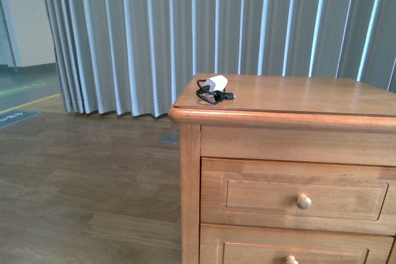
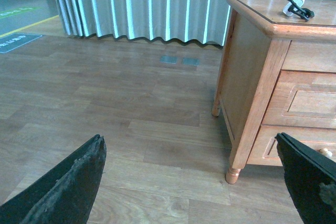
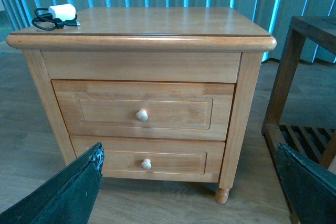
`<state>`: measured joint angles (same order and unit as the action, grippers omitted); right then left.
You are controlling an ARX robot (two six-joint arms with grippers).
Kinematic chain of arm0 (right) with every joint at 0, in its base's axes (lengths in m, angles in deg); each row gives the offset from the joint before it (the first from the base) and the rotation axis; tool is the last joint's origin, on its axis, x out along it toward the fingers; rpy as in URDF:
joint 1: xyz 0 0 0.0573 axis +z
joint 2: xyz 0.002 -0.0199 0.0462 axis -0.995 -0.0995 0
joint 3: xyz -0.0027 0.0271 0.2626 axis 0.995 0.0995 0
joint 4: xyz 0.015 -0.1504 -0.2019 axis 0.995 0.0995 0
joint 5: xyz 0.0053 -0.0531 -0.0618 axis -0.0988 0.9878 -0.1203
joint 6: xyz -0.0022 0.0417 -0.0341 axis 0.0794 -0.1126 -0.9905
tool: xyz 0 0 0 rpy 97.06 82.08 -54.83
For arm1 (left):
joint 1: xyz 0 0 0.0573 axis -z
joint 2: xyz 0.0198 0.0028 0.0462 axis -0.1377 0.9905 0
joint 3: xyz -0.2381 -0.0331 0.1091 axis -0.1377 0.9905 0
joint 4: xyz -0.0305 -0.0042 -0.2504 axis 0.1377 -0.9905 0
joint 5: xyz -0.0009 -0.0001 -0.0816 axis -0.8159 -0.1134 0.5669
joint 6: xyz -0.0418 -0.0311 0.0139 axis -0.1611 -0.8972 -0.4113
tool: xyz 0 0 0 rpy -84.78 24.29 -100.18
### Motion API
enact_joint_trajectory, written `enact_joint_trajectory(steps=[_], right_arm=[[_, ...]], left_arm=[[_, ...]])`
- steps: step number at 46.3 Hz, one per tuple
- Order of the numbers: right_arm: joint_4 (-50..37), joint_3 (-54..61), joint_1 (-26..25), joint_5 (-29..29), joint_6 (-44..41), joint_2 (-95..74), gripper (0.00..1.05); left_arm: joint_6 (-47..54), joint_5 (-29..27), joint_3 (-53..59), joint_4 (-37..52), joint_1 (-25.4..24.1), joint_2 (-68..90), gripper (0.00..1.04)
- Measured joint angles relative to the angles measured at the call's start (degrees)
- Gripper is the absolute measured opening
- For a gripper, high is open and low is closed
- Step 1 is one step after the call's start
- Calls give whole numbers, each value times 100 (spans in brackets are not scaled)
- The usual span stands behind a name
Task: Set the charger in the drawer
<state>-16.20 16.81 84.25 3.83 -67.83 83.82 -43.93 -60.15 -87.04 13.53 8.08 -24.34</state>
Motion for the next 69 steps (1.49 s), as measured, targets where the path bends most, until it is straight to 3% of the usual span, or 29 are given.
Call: enact_joint_trajectory(steps=[9,13,25,33,46,69], right_arm=[[-4,0,15,44,-44,2,96],[-374,-2,315,621,-420,-267,96],[-2855,-573,1099,1469,-531,-3888,96],[-4293,-1770,1589,1773,-581,-7460,96],[-5010,-3322,1818,1744,-981,-10428,96],[-4981,-5545,1532,1690,-1062,-12673,96]], left_arm=[[0,0,0,0,0,0,99],[0,0,0,0,0,0,99],[0,0,0,0,0,0,99],[0,0,0,0,0,0,99],[0,0,0,0,0,0,99],[0,0,0,0,0,0,99]])
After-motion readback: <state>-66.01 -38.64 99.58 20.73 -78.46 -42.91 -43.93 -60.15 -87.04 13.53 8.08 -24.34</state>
